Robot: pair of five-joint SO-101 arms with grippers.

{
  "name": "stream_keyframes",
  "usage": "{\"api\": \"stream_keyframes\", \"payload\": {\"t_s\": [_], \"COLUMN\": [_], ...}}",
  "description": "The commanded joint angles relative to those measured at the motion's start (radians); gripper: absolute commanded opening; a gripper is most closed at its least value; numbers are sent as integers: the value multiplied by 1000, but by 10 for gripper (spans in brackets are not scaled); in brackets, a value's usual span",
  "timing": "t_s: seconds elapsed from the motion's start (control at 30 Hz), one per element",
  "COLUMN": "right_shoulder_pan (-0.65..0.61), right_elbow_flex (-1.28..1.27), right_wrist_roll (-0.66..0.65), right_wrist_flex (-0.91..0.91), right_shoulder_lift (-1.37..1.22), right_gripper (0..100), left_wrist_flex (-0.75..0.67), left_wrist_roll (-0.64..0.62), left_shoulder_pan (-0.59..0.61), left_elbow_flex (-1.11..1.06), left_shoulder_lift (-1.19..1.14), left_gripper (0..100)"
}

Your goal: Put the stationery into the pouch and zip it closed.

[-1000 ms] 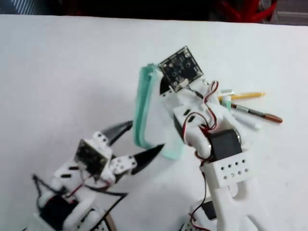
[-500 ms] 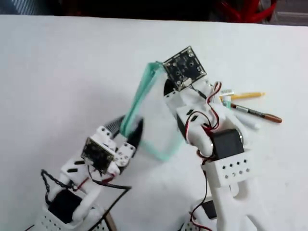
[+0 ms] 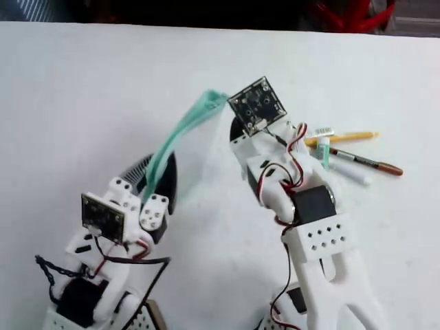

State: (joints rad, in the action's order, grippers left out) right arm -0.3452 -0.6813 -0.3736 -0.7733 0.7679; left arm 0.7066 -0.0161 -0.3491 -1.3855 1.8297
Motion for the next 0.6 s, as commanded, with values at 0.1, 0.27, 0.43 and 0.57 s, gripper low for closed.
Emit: {"api": "stream_keyframes", "payload": {"t_s": [0.1,0.27,0.43,0.57], "right_shoulder_pan": [-30,-65,-88,-70], "right_elbow_flex": [40,72,84,84], "right_wrist_roll": [0,-2,0,-2], "right_wrist_flex": [21,19,13,13], "right_shoulder_lift": [10,10,10,10], "right_gripper": [19,19,19,19], "left_wrist_flex": [6,83,21,8], "left_wrist_roll": [-135,-123,-118,-118], "left_shoulder_pan": [33,56,56,56], "left_elbow_flex": [-29,-5,-58,-63], "left_shoulder_lift": [-2,-2,-2,-2], "left_gripper": [252,255,178,13]}}
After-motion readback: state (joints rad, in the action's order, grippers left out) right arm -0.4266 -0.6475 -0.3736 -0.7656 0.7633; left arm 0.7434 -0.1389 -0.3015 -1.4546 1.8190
